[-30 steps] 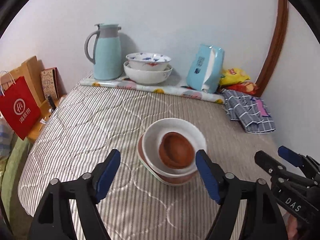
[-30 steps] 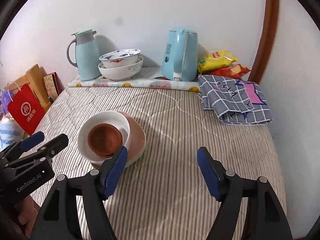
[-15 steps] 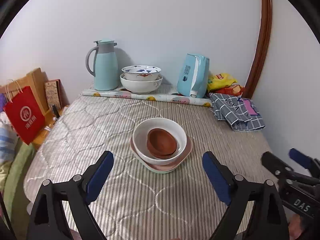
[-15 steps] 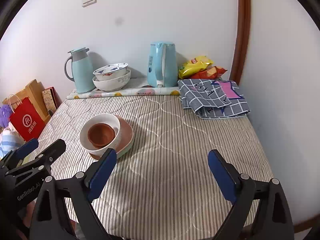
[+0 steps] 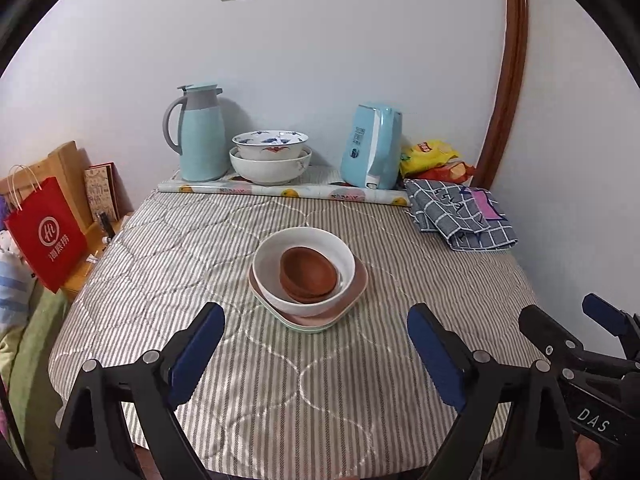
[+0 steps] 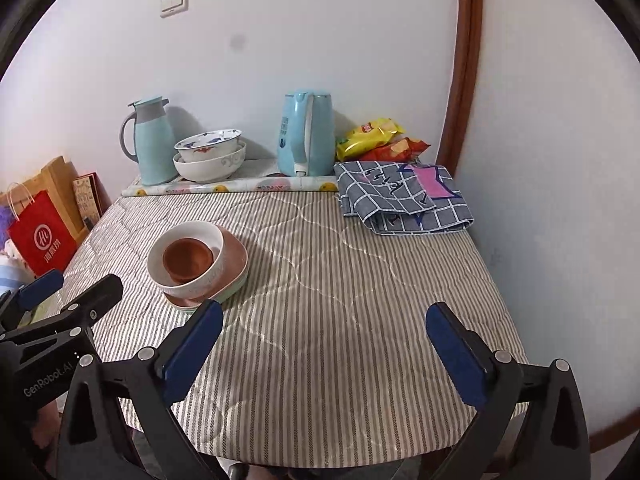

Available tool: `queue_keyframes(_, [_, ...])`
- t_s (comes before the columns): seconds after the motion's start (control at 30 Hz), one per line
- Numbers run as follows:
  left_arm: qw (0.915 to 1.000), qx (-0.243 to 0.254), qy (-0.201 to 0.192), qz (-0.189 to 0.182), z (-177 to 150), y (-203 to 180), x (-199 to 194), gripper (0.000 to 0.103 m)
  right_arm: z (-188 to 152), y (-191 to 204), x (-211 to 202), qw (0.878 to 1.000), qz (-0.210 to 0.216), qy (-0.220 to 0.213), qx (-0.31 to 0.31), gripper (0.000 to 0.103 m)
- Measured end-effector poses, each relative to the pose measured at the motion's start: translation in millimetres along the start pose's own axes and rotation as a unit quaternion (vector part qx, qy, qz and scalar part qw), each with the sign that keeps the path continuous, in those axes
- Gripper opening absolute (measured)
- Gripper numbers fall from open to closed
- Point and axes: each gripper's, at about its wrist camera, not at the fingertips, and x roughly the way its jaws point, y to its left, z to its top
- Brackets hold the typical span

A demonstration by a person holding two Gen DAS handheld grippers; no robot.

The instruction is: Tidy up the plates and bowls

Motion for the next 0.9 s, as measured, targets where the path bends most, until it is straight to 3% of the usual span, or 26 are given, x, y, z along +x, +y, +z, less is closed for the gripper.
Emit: queue_keyframes(0.9, [0.9997,0.007,-0.022,0.007,-6,-3,-20,0.093,-10,-10,-17,1.0,0.002,-0.011,0.018,0.1])
